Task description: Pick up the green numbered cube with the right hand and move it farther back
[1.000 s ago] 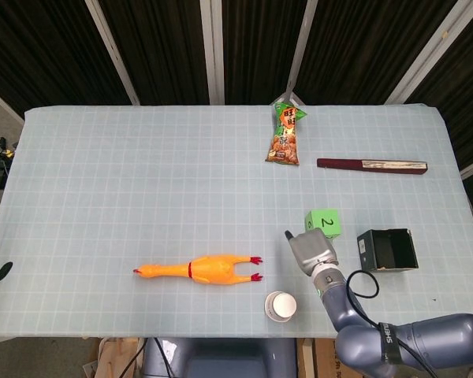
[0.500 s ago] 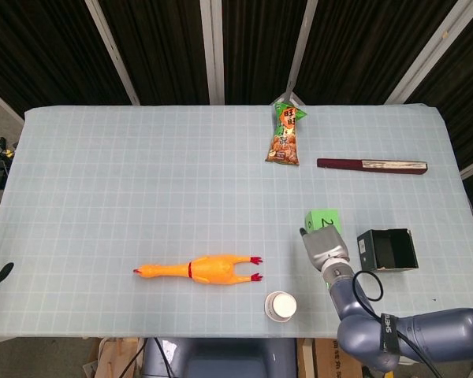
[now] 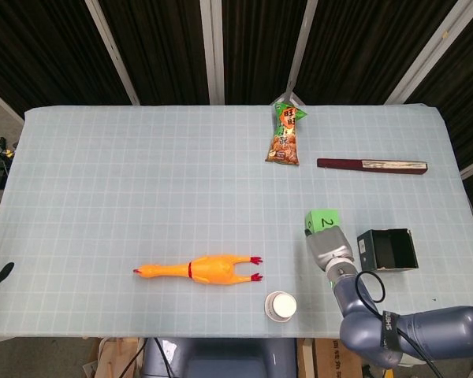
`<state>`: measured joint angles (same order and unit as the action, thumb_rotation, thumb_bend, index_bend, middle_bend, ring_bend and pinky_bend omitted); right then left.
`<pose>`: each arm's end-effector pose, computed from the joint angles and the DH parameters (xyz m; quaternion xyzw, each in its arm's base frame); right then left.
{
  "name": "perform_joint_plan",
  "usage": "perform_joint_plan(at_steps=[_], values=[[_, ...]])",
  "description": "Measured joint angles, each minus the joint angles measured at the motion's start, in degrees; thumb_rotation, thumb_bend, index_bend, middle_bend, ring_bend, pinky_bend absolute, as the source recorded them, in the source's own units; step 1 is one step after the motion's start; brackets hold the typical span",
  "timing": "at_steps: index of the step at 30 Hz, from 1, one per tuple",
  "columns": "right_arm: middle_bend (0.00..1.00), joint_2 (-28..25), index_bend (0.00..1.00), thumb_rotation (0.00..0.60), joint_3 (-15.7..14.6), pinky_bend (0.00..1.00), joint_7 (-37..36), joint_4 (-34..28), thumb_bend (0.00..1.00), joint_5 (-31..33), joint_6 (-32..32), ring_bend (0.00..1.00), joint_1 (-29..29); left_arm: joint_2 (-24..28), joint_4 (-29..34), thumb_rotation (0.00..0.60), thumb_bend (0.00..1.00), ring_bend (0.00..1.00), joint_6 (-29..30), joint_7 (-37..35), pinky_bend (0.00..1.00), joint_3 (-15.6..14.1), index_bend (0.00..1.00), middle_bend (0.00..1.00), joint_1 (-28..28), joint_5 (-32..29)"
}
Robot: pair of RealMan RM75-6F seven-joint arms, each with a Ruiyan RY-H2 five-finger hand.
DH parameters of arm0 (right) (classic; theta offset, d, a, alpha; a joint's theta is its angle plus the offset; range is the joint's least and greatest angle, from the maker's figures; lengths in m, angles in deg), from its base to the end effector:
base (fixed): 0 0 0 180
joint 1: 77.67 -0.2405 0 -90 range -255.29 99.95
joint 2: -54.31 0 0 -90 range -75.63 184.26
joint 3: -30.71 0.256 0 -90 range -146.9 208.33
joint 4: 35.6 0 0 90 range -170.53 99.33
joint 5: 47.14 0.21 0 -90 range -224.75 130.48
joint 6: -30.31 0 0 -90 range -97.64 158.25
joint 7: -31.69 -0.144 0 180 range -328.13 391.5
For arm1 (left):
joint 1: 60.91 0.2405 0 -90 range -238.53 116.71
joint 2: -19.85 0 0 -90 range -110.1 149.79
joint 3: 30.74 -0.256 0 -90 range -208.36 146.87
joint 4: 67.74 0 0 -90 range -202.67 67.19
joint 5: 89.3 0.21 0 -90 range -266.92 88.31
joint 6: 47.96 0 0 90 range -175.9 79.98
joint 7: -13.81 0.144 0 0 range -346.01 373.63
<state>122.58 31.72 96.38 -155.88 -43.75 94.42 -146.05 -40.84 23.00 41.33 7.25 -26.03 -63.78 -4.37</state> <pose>-0.1220 -0.3014 0.0461 0.8015 -0.3749 0.0062 0.4658 -0.3211 0.1766 0.1968 -0.5553 -0.3745 -0.4191 0.6130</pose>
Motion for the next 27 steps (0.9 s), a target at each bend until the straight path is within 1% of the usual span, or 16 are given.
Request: perform_joint_plan(at_steps=[9,27], values=[[0.83,-0.17,0.11,0.600,-1.02,0.74,-1.24,0.63,0.82,-0.07,0.10,0.83,-0.33,0.07,0.00,0.600,0.27,0.00,-0.54,0.03,0.01,0.17,0.00,0.00,-0.19,-0.55],[0.83,-1.49,0.11,0.600,-3.51,0.74,-1.45,0.59,0.82,1.14,-1.13,0.83,-1.35,-0.30,0.17,0.600,0.27,0.00,-0.33,1.09,0.01,0.08,0.00,0.00,-0.15,-0.39]])
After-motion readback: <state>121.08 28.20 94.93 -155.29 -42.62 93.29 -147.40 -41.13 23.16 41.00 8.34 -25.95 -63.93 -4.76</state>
